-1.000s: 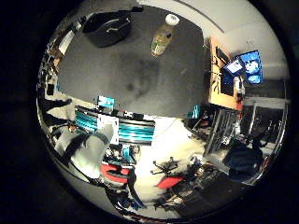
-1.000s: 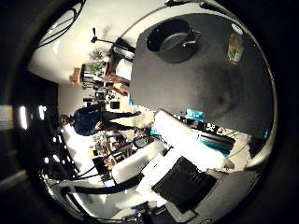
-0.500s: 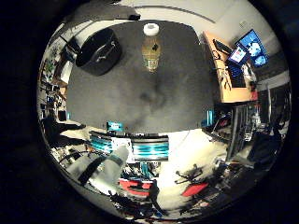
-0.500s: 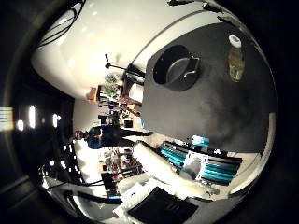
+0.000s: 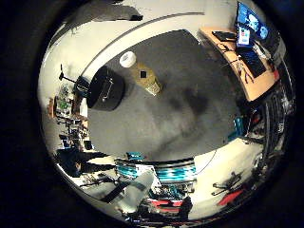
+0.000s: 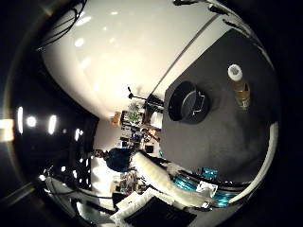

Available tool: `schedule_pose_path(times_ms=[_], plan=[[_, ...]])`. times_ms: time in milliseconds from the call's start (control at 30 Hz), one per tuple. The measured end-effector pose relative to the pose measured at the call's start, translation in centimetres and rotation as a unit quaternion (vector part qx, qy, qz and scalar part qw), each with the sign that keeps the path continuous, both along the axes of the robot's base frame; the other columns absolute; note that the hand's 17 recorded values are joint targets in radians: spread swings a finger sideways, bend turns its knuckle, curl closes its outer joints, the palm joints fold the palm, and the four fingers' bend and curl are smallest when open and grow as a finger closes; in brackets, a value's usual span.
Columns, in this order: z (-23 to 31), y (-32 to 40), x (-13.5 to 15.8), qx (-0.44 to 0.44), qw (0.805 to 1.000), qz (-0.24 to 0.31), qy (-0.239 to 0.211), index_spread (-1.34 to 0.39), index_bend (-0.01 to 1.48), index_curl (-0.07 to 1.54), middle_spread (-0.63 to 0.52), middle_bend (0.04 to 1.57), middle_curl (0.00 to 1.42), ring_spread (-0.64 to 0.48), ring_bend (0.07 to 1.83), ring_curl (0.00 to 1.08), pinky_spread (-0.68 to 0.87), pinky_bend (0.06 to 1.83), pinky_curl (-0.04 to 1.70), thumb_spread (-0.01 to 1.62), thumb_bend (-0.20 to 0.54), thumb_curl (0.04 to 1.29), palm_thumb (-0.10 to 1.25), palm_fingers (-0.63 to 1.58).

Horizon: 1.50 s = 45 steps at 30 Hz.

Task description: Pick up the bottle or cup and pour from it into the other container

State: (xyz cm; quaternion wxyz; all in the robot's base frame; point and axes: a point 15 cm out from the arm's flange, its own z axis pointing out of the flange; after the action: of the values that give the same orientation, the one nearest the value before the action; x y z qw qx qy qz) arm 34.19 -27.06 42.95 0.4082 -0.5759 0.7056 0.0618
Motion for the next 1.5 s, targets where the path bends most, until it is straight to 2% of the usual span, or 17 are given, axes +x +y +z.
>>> schedule_pose_path(times_ms=[567, 1100, 1500], plan=[[-6.5, -4.4, 2.6, 0.116, 0.991, -0.017, -0.061, -0.21, 0.16, 0.29, 0.10, 0.31, 0.34, 0.19, 0.65, 0.18, 0.40, 1.03, -0.01, 1.03, -0.023, 0.29, 0.38, 0.12], [-14.5, -6.2, 3.9, 0.186, 0.981, -0.031, -0.052, -0.21, 0.17, 0.30, 0.10, 0.29, 0.34, 0.18, 0.61, 0.19, 0.40, 0.97, -0.01, 1.06, -0.024, 0.29, 0.44, 0.13], [-18.2, -6.3, 5.7, 0.197, 0.979, -0.024, -0.041, -0.20, 0.16, 0.30, 0.09, 0.28, 0.34, 0.18, 0.59, 0.20, 0.41, 0.92, -0.01, 1.06, -0.024, 0.29, 0.46, 0.13]])
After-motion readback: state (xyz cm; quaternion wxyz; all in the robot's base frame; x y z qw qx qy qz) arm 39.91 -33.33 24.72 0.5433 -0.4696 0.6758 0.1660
